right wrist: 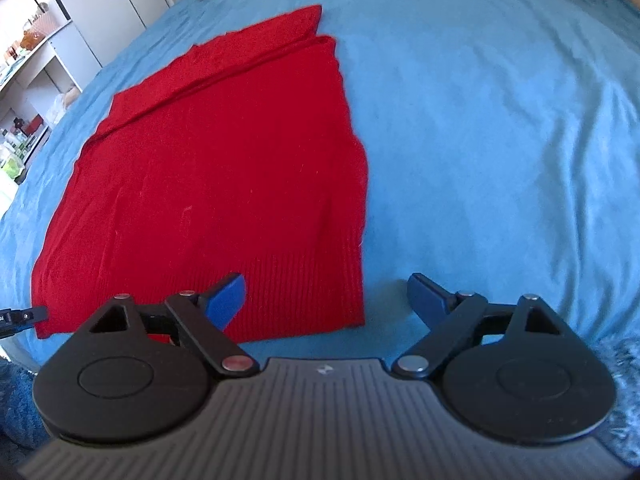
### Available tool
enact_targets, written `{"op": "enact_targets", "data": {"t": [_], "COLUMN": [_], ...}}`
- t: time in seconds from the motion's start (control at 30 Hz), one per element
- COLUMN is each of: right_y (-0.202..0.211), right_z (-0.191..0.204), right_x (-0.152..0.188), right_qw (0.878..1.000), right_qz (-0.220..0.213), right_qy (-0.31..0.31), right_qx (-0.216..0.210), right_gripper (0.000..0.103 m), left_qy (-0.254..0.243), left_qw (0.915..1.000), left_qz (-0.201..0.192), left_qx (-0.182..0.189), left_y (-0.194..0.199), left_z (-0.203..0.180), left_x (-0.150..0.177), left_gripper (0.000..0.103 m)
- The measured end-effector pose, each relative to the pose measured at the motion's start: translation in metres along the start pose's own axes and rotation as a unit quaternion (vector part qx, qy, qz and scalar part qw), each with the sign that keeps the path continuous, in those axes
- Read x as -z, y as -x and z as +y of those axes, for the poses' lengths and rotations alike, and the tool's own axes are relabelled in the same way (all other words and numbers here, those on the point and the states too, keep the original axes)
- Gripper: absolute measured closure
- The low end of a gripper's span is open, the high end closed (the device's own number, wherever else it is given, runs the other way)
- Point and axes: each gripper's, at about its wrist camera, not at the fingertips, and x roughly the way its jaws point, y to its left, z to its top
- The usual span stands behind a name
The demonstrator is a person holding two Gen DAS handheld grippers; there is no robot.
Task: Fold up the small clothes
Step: 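Grasp the ribbed hem with both grippers and lift it toward the collar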
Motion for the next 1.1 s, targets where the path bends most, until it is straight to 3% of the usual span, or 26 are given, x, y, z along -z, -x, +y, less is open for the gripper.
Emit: {"op": "enact_targets", "data": {"t": [0.1, 0.33, 0.4, 0.47, 0.53, 0.7, 1.1], "right_y": [-0.003, -0.006, -0.007, -0.008, -0.009, 0.000, 0.042], "right_z": [-0.001, -0.005, -0.003, 0.002, 0.008, 0.020, 0.016], "right_x": [0.001, 0.000, 0.000, 0.001, 0.001, 0.002, -0.034], "right_qw": [1.000, 1.000, 1.000, 1.000, 1.000, 0.999, 0.996], "right_qz": [0.002, 0.003, 0.003, 0.007, 0.009, -0.015, -0.072], "right_qy": [-0.008, -0.021, -0.014, 0.000, 0.013, 0.045, 0.017], "right_qx": [-0.008, -0.014, -0.013, -0.015, -0.017, -0.017, -0.057], "right_gripper": [0.009, 0.030, 0.041, 0.067, 0.078, 0.082, 0.083], "left_qy": [0.007, -0.001, -0.001, -0.001, 0.001, 0.007, 0.002], "left_qw": [1.0000, 1.0000, 1.0000, 1.0000, 0.9999, 0.9999, 0.9946], "left_qz": [0.002, -0.006, -0.007, -0.009, -0.010, -0.015, -0.097], "left_qx": [0.005, -0.003, -0.005, -0.005, -0.005, 0.000, 0.035], "left_y": [0.000, 0.003, 0.004, 0.004, 0.006, 0.015, 0.069], "left_z": [0.002, -0.003, -0.003, -0.004, -0.005, -0.006, -0.026], "left_x": [0.000, 0.000, 0.000, 0.000, 0.000, -0.003, -0.048], "left_gripper": [0.094, 0.096, 0.096, 0.096, 0.096, 0.097, 0.098]}}
